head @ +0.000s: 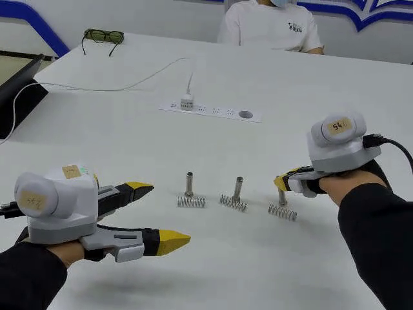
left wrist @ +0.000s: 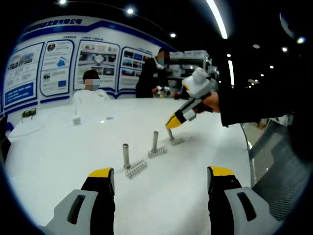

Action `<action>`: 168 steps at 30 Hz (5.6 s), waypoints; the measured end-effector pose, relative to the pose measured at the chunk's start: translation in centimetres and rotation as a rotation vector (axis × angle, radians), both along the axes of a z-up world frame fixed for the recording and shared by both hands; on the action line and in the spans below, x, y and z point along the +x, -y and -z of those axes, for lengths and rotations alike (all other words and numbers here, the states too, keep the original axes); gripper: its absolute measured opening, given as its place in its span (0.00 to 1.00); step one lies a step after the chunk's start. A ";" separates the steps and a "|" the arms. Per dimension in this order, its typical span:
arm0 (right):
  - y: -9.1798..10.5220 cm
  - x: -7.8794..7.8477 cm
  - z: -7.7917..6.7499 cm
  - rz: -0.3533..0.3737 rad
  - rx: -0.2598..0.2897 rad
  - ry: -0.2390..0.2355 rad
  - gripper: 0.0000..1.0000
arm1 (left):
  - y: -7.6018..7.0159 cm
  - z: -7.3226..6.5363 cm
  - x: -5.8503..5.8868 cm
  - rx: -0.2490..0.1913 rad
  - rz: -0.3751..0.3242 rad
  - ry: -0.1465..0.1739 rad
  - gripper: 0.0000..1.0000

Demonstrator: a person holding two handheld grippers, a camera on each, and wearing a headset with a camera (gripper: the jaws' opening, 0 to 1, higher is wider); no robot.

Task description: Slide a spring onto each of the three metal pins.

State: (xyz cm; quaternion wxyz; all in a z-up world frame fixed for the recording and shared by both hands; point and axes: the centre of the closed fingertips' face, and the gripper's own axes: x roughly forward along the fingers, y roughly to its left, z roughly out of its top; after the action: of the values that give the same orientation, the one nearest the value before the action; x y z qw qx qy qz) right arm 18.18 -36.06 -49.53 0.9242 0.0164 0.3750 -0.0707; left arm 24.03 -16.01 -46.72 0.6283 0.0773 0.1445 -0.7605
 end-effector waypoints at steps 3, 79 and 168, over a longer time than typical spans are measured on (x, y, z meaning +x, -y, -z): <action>0.1 -0.3 0.0 0.004 0.000 0.003 0.09 | 0.0 -0.2 -0.1 -0.003 0.002 0.004 0.79; -1.7 -4.3 3.8 -0.359 -0.080 -0.130 0.16 | 0.6 -0.2 -1.6 0.006 0.053 0.019 0.77; -17.0 -5.2 -1.9 -0.953 -0.106 -0.109 0.12 | 3.3 2.2 -10.6 0.054 0.406 0.129 0.12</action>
State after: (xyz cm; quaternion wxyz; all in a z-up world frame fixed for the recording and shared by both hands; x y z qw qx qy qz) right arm 12.93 -19.06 -47.63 0.8322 -0.2081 0.3846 0.3409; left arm 13.40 -19.29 -48.87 0.4681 0.1702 0.1056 -0.8607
